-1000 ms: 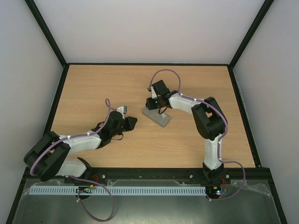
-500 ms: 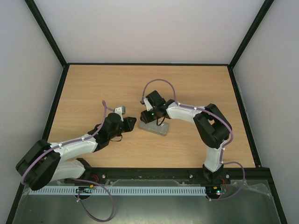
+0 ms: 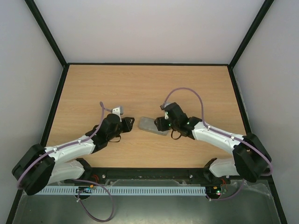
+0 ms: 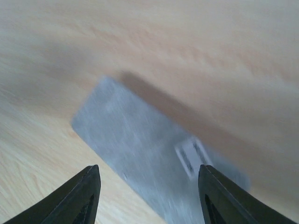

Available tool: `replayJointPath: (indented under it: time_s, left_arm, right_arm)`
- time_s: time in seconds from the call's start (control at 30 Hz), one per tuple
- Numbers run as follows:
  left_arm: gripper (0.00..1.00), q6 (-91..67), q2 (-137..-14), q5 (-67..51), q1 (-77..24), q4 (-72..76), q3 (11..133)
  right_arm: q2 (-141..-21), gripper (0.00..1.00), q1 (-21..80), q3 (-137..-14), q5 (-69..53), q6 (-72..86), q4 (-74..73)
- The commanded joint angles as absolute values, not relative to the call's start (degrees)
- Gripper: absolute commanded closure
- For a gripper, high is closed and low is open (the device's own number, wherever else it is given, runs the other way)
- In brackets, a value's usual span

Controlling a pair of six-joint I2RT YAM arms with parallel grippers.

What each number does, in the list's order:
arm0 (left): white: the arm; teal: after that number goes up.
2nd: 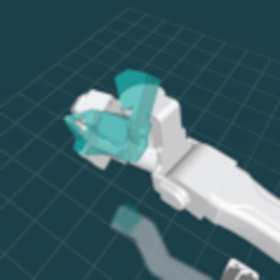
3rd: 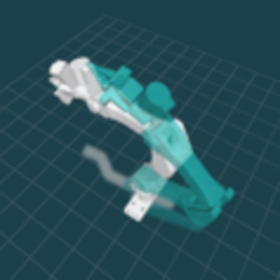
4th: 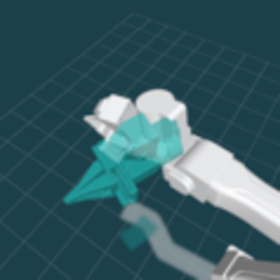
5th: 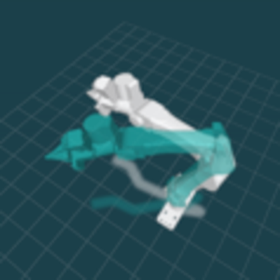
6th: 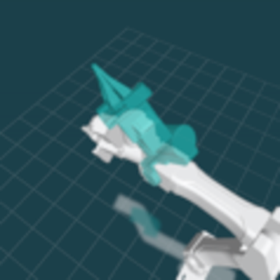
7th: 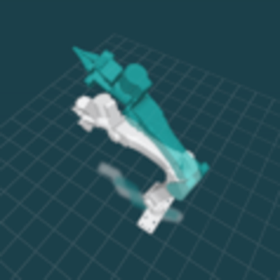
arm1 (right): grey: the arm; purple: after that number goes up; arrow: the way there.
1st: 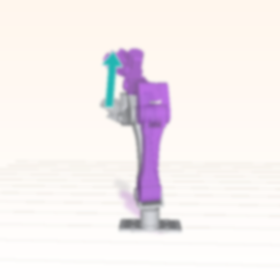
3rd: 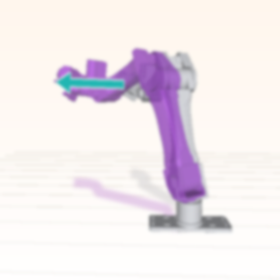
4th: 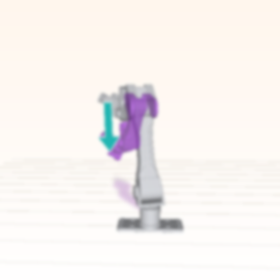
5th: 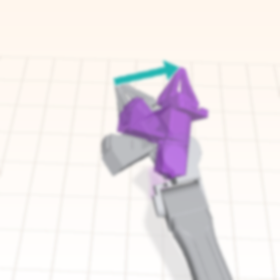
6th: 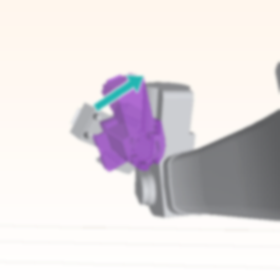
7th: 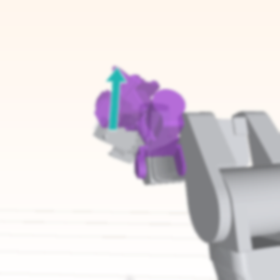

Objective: Organize the sunglasses
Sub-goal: Adjust the sunglasses case at the center of the board.

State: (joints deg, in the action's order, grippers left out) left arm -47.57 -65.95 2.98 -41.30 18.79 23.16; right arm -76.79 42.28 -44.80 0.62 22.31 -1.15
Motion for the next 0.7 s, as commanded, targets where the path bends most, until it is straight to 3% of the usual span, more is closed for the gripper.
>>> replayJointPath:
  time_s: [0.0,0.07,0.23,0.37,0.43,0.5,0.67]
  left_arm:
    - [0.70,-45.5,-63.3,5.9,-38.4,14.8,24.8]
    - [0.69,-44.8,-62.1,6.1,-36.1,13.3,25.4]
    - [0.55,-43.6,-58.2,7.5,-32.4,10.6,26.2]
    - [0.43,-42.8,-56.7,7.7,-30.5,9.2,27.0]
    - [0.31,-42.4,-56.4,7.7,-29.3,8.6,27.0]
    - [0.03,-41.9,-55.5,8.1,-28.0,8.0,26.6]
    - [0.00,-39.8,-50.7,14.2,-25.4,4.6,26.1]
  right_arm:
    - [-73.1,0.44,45.4,-35.5,4.5,31.6,-3.1]
    - [-70.0,0.50,46.9,-32.4,5.9,33.9,-4.0]
    - [-61.1,0.54,50.3,-27.9,10.3,38.8,-7.0]
    - [-62.8,0.55,50.3,-28.2,12.7,39.0,-8.3]
    - [-66.2,0.55,50.2,-28.9,12.9,38.9,-7.2]
    - [-69.7,0.55,50.2,-29.7,12.5,38.7,-6.2]
    - [-72.2,0.56,50.2,-29.5,12.5,38.8,-3.6]
